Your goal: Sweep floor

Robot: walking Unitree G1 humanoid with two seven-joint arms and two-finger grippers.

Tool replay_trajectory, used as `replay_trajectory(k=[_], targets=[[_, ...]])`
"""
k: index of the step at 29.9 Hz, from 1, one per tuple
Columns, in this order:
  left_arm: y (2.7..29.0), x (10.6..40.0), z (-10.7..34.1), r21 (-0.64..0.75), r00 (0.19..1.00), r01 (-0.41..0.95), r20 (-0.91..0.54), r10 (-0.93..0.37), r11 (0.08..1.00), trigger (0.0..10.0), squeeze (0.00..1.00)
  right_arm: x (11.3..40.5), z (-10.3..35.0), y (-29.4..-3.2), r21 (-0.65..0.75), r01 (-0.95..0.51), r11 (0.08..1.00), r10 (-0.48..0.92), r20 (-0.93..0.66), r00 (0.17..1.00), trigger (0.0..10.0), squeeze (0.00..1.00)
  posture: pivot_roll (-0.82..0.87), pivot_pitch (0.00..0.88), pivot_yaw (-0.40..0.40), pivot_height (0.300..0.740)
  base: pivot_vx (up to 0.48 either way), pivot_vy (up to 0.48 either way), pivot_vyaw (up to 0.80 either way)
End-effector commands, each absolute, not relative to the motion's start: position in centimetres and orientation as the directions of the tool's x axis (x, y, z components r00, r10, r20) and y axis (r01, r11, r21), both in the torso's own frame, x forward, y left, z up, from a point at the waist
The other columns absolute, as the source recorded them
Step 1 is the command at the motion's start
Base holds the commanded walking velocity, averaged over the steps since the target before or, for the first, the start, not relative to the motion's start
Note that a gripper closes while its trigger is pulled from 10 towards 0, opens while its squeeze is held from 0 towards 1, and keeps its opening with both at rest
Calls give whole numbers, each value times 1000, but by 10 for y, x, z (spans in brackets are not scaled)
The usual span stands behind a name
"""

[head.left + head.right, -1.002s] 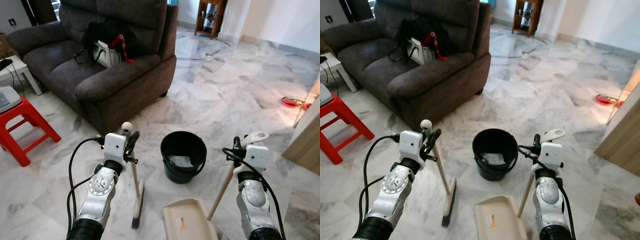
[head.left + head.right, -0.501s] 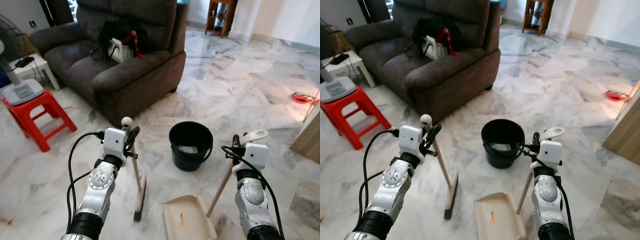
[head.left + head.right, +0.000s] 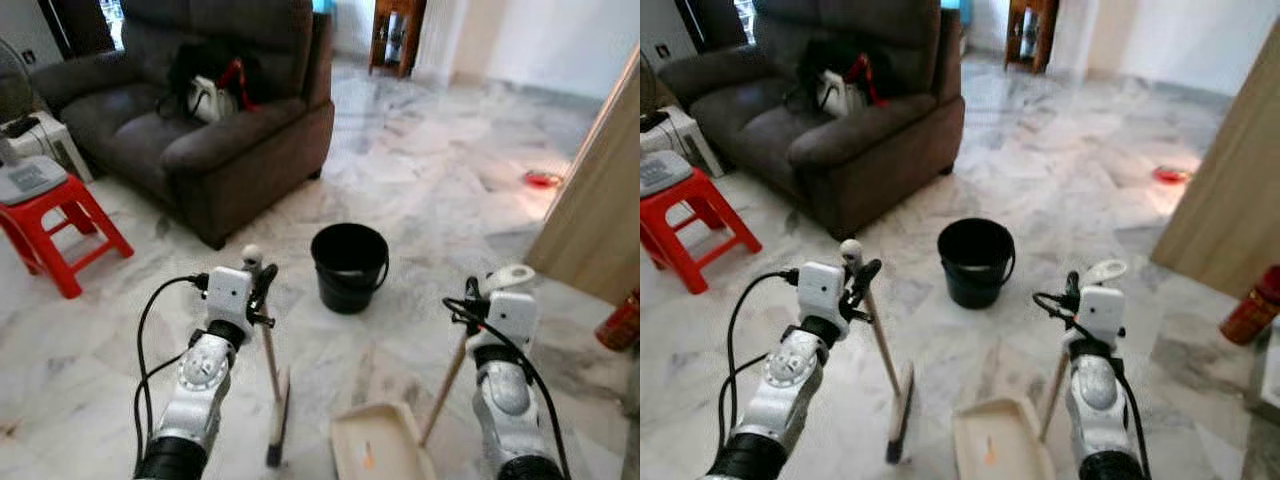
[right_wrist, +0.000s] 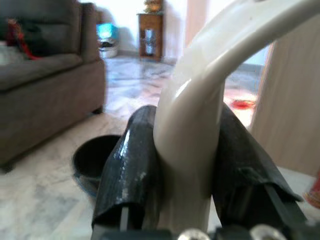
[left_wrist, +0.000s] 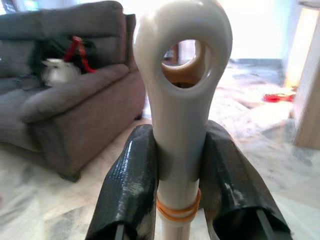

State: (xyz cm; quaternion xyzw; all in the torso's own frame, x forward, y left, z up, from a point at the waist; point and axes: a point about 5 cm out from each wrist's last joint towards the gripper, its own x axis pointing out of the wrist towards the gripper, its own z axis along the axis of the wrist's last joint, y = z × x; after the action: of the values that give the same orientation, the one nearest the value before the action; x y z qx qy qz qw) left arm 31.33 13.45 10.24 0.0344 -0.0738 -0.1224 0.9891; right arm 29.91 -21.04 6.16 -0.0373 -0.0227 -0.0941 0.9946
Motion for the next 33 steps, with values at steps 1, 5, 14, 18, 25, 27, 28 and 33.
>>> replay_trajectory(k=[1,5,14,18,25,27,28,33], targets=[[135,316,110,111,953,232,172,-248,966,10000,0,302,66,-206,-55,178,983,-173,73,982,10000,0,-119,0,31,740,0,0,-800],[135,317,111,114,952,236,174,-253,965,10000,0,302,66,-206,-55,177,983,-173,71,982,10000,0,-120,0,37,740,0,0,-800],[134,317,111,125,949,247,170,-266,961,10000,0,302,64,-205,-58,179,982,-175,67,982,10000,0,-121,0,42,740,0,0,-800],[133,317,111,147,947,249,168,-273,957,10000,0,301,63,-206,-61,182,981,-178,61,982,10000,0,-118,0,43,740,0,-66,-800],[133,317,110,155,948,250,164,-274,956,10000,0,301,62,-206,-65,180,981,-177,58,983,10000,0,-118,0,44,740,0,-463,-800],[133,318,110,155,948,250,163,-275,956,10000,0,301,62,-206,-66,180,982,-176,58,983,10000,0,-119,0,42,740,0,-405,-800],[132,318,110,155,947,252,162,-276,955,10000,0,301,63,-206,-67,179,982,-175,58,983,10000,0,-117,0,41,740,0,-266,-800],[132,318,110,161,948,248,163,-274,955,10000,0,302,63,-207,-69,179,981,-175,56,983,10000,0,-116,0,39,740,0,-265,-800]])
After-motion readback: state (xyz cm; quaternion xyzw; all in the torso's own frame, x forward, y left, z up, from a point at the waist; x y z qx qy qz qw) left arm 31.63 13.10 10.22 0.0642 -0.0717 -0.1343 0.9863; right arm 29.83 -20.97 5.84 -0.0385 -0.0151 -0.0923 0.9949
